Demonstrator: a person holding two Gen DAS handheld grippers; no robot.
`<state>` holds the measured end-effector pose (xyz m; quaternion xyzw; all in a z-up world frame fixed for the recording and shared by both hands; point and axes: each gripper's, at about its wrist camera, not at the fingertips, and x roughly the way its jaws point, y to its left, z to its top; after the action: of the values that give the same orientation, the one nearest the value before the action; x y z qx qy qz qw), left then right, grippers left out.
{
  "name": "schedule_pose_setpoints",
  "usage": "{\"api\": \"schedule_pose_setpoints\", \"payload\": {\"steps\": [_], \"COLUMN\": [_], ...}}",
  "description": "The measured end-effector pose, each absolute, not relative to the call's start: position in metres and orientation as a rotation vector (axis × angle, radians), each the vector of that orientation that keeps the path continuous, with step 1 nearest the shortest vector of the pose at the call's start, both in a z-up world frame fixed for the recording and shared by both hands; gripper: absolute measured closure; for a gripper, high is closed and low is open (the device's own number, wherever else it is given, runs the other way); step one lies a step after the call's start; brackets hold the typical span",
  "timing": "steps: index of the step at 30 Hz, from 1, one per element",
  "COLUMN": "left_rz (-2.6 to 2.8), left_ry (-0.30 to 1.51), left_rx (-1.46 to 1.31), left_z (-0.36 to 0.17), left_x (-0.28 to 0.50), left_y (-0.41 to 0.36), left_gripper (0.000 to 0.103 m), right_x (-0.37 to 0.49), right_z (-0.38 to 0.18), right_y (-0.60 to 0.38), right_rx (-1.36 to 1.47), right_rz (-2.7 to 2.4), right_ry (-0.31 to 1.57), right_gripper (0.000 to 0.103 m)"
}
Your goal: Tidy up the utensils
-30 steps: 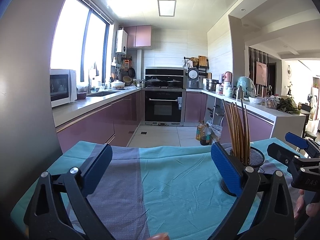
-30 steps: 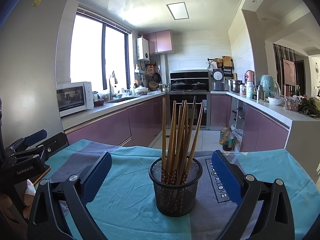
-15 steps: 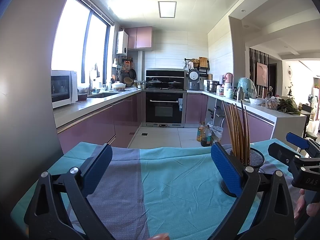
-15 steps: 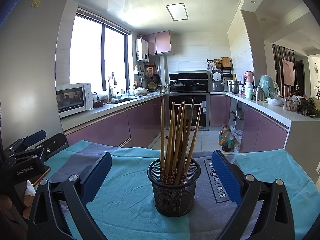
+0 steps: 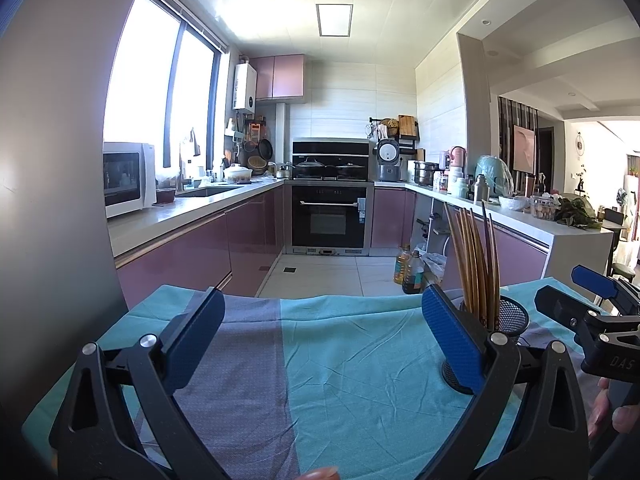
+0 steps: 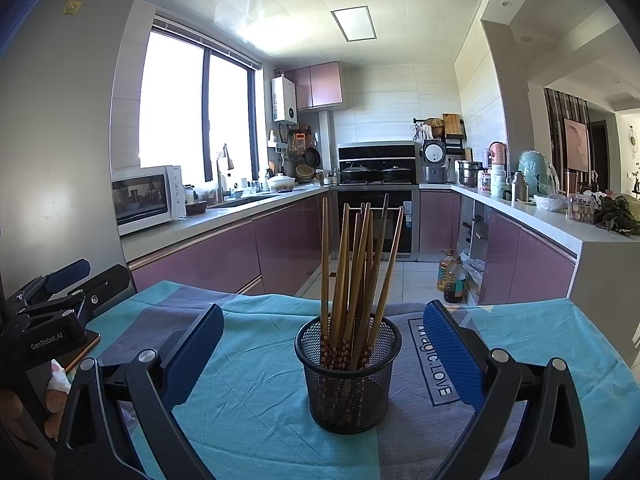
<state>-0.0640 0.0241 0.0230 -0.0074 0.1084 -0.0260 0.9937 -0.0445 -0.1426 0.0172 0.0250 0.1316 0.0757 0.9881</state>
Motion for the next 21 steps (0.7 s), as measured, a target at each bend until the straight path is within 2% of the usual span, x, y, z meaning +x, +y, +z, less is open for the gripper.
{"api": "schedule_pose_setpoints", "payload": {"steps": [21], "left_rz": [-0.052], "left_ry": [0.218], "left_rx": [-0.014], "left_z": [0.0228], "left_x": [-0.0646], "left_y": [0.0247], "left_gripper": [0.006], "right_x": [-0.0440], "right_z": [0.0180], "right_y": [-0.1416], "right_rx": [0.052], "right_rz": [0.151], "right_ry": [0.264], "right_gripper": [0.006]}}
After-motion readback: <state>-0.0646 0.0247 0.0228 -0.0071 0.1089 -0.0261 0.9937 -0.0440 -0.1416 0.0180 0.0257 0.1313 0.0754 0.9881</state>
